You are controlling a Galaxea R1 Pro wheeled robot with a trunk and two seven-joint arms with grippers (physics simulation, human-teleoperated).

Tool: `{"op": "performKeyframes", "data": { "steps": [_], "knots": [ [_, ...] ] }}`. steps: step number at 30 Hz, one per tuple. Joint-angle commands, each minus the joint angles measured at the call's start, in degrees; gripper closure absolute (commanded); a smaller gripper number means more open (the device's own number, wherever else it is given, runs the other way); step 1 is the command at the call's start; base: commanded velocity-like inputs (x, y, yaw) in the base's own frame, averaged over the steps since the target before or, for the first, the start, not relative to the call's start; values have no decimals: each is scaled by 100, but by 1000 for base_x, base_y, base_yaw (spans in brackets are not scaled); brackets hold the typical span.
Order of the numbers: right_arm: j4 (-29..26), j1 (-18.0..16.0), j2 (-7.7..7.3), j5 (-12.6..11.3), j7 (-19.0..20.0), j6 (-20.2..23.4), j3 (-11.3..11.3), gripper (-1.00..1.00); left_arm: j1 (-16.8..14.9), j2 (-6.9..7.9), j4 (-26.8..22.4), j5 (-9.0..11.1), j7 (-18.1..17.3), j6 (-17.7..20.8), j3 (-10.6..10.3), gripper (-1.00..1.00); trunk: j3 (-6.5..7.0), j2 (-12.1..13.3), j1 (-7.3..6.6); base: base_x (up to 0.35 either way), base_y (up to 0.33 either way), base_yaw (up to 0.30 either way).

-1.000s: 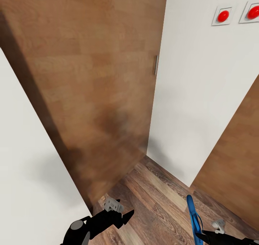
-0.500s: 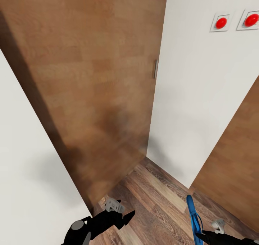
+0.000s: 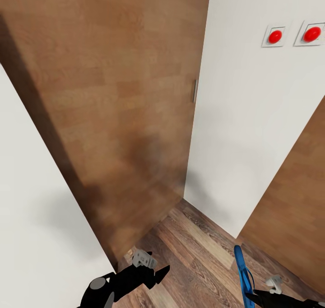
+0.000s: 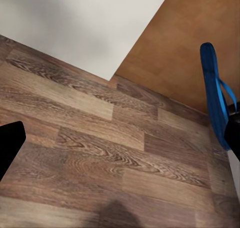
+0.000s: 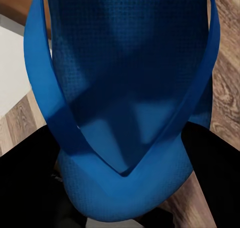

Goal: In the bedroom, move the book from the bed onto either nightstand, and place the two sandals side by side next to the bed.

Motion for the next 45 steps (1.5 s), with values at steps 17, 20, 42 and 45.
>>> {"op": "performKeyframes", "data": {
  "steps": [17,20,42,45],
  "knots": [
    [2,-4,-4,-41,8,-27,50,100,-2,-2,55,34,-13,34,4,-100,175,400,-221,0,0,0],
    [2,-4,-4,-40,7,-27,50,100,-2,-2,56,34,-13,36,4,-100,175,400,-221,-2,0,0],
    [6,-4,-4,-41,8,-30,50,100,-2,-2,64,43,-5,38,-164,-100,175,400,-221,-189,0,0],
    [6,-4,-4,-40,7,-30,50,100,-2,-2,64,43,-5,38,-168,-100,175,400,-221,-2,0,0]
  ]
}}
